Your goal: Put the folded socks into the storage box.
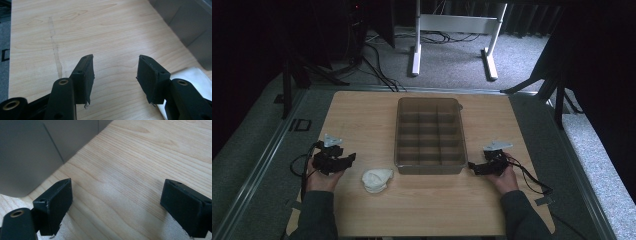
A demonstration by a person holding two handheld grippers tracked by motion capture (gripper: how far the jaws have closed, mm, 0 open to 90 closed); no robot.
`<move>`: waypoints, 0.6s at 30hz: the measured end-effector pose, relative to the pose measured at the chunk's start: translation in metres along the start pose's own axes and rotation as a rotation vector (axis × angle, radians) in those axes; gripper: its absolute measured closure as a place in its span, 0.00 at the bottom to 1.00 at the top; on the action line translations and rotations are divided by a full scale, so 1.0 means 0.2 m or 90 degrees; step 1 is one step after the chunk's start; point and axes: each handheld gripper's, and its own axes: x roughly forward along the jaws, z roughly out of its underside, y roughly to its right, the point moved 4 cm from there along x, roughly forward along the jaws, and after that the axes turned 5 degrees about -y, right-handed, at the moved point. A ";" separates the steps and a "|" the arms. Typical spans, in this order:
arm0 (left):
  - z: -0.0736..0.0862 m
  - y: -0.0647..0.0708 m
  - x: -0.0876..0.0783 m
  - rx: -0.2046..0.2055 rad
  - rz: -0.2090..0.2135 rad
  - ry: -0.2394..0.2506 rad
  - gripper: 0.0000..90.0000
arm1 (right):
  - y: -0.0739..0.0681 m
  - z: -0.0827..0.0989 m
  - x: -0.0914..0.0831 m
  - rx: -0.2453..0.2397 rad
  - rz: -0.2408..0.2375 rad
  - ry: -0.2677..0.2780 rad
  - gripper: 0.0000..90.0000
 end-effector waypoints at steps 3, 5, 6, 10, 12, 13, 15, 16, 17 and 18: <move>-0.01 0.01 -0.01 0.019 0.003 -0.007 0.53 | 0.00 0.00 0.00 0.000 -0.001 0.000 0.12; -0.01 0.01 -0.01 0.029 0.003 -0.011 0.53 | 0.00 0.00 0.00 0.000 -0.001 0.000 0.12; -0.02 0.01 -0.01 0.033 0.006 -0.013 0.53 | 0.00 0.00 0.00 0.000 -0.001 0.000 0.12; -0.03 0.02 -0.02 0.048 0.014 -0.017 0.53 | 0.00 0.00 0.00 0.001 -0.002 0.000 0.12; -0.03 0.03 -0.02 0.058 0.017 -0.020 0.53 | 0.00 0.00 0.00 0.001 -0.002 0.000 0.11; -0.03 0.03 -0.02 0.062 0.018 -0.022 0.53 | 0.00 0.00 0.00 0.001 -0.002 0.000 0.12; -0.03 0.04 -0.02 0.071 0.020 -0.026 0.53 | 0.00 0.00 0.00 0.001 -0.002 0.000 0.12; -0.04 0.05 -0.02 0.075 0.020 -0.028 0.53 | 0.00 0.00 0.00 0.000 -0.002 0.000 0.11; -0.04 0.05 -0.02 0.081 0.022 -0.031 0.53 | 0.00 0.00 0.00 0.000 -0.002 0.000 0.12; -0.04 0.06 -0.02 0.084 0.024 -0.032 0.53 | 0.00 0.00 0.00 0.000 -0.002 0.000 0.12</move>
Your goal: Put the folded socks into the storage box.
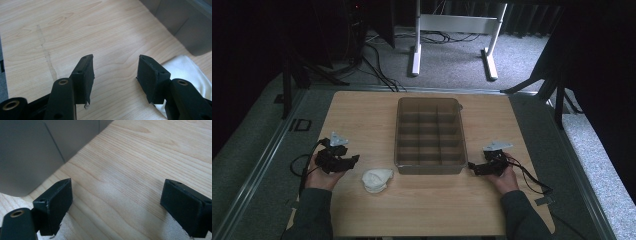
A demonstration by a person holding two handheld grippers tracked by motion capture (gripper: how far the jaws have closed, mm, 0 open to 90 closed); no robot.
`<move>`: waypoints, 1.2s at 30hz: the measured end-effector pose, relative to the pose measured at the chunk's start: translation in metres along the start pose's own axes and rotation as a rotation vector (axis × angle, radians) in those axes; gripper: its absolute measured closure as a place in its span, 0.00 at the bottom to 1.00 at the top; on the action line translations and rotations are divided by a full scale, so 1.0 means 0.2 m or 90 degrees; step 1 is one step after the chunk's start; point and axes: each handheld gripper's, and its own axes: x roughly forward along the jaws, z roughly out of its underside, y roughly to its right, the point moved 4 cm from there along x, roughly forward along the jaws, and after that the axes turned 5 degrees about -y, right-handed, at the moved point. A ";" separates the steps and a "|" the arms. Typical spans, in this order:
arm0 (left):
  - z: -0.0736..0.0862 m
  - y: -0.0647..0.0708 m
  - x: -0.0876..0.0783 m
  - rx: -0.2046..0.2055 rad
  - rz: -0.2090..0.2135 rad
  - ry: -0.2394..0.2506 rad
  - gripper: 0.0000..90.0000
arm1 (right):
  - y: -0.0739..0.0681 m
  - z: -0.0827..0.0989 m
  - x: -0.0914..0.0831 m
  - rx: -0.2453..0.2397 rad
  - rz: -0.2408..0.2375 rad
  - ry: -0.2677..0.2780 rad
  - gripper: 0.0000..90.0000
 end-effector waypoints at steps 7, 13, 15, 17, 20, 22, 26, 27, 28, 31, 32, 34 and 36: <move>-0.02 0.04 -0.01 0.064 0.007 -0.029 0.53 | 0.00 0.00 0.00 -0.001 -0.001 0.000 0.12; -0.04 0.05 -0.02 0.092 0.014 -0.037 0.53 | 0.00 0.00 0.00 -0.002 -0.001 -0.001 0.12; -0.05 0.06 -0.02 0.105 0.020 -0.040 0.54 | 0.00 0.00 0.00 -0.002 -0.001 -0.001 0.12; -0.05 0.07 -0.02 0.108 0.023 -0.040 0.54 | 0.00 0.00 0.00 -0.002 -0.001 -0.001 0.12; -0.06 0.08 -0.03 0.121 0.031 -0.042 0.55 | 0.00 0.00 0.00 -0.002 -0.002 -0.001 0.12; -0.07 0.08 -0.03 0.128 0.035 -0.046 0.55 | 0.00 0.00 0.00 -0.002 -0.002 -0.001 0.12; -0.08 0.09 -0.03 0.138 0.044 -0.051 0.55 | 0.00 0.00 0.00 -0.002 -0.002 -0.001 0.12; -0.08 0.09 -0.03 0.140 0.047 -0.052 0.55 | 0.00 0.00 0.00 -0.002 -0.002 -0.001 0.11; -0.08 0.09 -0.03 0.143 0.050 -0.052 0.56 | 0.00 0.00 0.00 -0.002 -0.002 -0.001 0.12; -0.09 0.10 -0.04 0.151 0.059 -0.054 0.56 | 0.00 0.00 0.00 -0.002 -0.002 -0.001 0.12; -0.09 0.10 -0.04 0.157 0.061 -0.057 0.56 | 0.00 0.00 0.00 -0.002 -0.002 -0.001 0.12; -0.09 0.10 -0.04 0.162 0.064 -0.060 0.57 | 0.00 0.00 0.00 -0.002 -0.002 -0.001 0.11; -0.09 0.10 -0.04 0.168 0.065 -0.065 0.57 | 0.00 0.00 0.00 -0.002 -0.002 -0.001 0.11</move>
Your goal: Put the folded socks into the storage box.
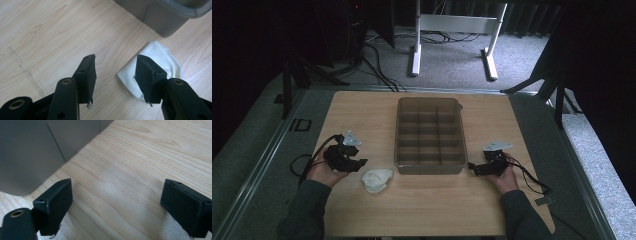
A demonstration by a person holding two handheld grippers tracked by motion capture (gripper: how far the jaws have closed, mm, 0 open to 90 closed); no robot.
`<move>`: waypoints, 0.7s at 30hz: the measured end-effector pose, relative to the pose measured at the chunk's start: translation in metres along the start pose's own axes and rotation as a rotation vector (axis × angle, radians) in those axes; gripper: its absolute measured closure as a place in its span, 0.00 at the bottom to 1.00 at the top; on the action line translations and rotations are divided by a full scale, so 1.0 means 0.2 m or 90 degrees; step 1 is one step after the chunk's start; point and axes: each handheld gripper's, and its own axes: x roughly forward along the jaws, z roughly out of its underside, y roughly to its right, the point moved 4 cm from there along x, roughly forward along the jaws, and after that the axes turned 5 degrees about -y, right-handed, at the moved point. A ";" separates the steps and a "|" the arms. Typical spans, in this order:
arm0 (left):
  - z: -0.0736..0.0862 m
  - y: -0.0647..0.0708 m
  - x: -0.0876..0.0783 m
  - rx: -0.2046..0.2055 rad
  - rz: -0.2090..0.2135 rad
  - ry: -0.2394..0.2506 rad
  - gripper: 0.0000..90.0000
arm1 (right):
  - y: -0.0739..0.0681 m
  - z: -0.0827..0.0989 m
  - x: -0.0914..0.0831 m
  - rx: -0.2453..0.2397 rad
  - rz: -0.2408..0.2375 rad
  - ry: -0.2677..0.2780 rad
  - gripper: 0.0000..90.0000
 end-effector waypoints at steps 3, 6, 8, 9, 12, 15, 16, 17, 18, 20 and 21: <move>0.00 0.00 0.00 0.007 0.003 -0.004 0.57 | 0.00 0.00 0.00 0.000 0.000 0.000 0.11; -0.01 0.01 0.00 0.017 0.003 -0.012 0.57 | 0.00 0.00 0.00 -0.001 -0.001 0.000 0.12; -0.01 0.01 0.00 0.026 0.003 -0.020 0.58 | 0.00 0.00 0.00 -0.001 -0.001 0.000 0.11; -0.01 0.01 0.01 0.031 0.005 -0.024 0.58 | 0.00 0.00 0.00 -0.001 -0.001 0.000 0.12; -0.02 0.03 0.01 0.048 0.009 -0.037 0.58 | 0.00 0.00 0.00 -0.001 -0.001 0.000 0.11; -0.02 0.04 0.02 0.068 0.017 -0.051 0.59 | 0.00 0.00 0.00 -0.001 -0.001 0.000 0.11; -0.02 0.04 0.03 0.073 0.019 -0.056 0.59 | 0.00 0.00 0.00 -0.001 -0.001 0.000 0.11; -0.02 0.05 0.03 0.077 0.022 -0.058 0.59 | 0.00 0.00 0.00 -0.001 -0.001 0.000 0.11; -0.02 0.05 0.04 0.079 0.027 -0.061 0.59 | 0.00 0.00 0.00 -0.001 -0.001 0.000 0.11; -0.02 0.06 0.05 0.088 0.035 -0.067 0.59 | 0.00 0.00 0.00 -0.002 -0.001 0.000 0.12; -0.02 0.06 0.05 0.092 0.039 -0.070 0.59 | 0.00 0.00 0.00 -0.001 -0.001 0.000 0.11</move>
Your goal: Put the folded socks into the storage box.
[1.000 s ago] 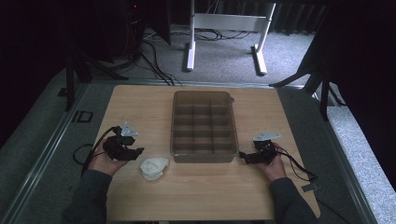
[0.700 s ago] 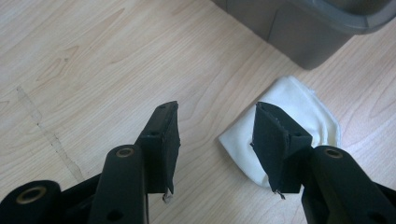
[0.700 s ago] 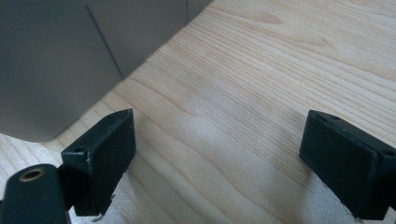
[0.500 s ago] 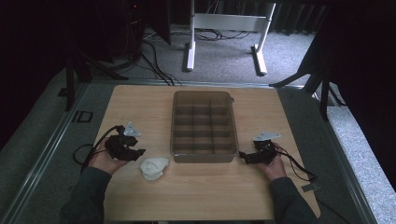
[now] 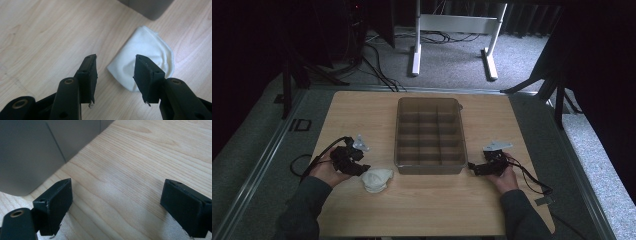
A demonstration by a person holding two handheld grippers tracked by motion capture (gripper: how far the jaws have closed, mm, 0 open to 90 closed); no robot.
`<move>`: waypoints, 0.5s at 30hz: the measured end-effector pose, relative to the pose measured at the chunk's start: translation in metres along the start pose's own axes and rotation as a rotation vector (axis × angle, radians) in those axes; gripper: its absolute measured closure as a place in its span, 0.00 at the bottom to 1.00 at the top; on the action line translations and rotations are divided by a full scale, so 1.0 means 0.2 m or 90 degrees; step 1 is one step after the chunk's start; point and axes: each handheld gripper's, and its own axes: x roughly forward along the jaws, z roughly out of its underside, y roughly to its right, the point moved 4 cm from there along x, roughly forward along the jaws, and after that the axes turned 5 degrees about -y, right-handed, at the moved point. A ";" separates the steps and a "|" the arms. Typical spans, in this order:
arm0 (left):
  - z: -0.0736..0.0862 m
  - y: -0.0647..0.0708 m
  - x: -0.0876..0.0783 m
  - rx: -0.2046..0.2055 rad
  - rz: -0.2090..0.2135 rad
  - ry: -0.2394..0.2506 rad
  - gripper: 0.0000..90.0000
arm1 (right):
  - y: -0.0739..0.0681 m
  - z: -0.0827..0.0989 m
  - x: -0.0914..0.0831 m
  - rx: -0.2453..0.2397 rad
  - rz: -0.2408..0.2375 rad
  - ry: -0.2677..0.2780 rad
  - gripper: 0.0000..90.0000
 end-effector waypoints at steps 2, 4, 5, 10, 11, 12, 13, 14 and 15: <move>0.00 0.01 0.01 0.006 0.006 -0.006 0.58 | 0.00 0.00 0.00 0.000 0.000 0.000 0.12; 0.00 0.02 0.02 0.013 0.007 -0.014 0.57 | 0.00 0.00 0.00 0.000 0.000 0.000 0.12; 0.00 0.03 0.03 0.015 0.006 -0.016 0.56 | 0.00 0.00 0.00 0.000 0.000 0.000 0.12; -0.01 0.05 0.05 0.019 0.001 -0.033 0.49 | 0.00 0.00 0.00 0.000 0.000 0.000 0.11; -0.01 0.06 0.06 0.024 0.002 -0.039 0.49 | 0.00 0.00 0.00 0.000 0.000 0.000 0.12; -0.01 0.06 0.07 0.025 0.001 -0.041 0.46 | 0.00 0.00 0.00 0.000 0.000 0.000 0.11; -0.01 0.07 0.07 0.027 0.004 -0.043 0.45 | 0.00 0.00 0.00 0.000 0.000 0.000 0.12; -0.01 0.07 0.08 0.029 0.007 -0.043 0.45 | 0.00 0.00 0.00 0.000 0.000 0.000 0.12; -0.02 0.08 0.08 0.032 0.010 -0.045 0.44 | 0.00 0.00 0.00 0.000 0.000 0.000 0.11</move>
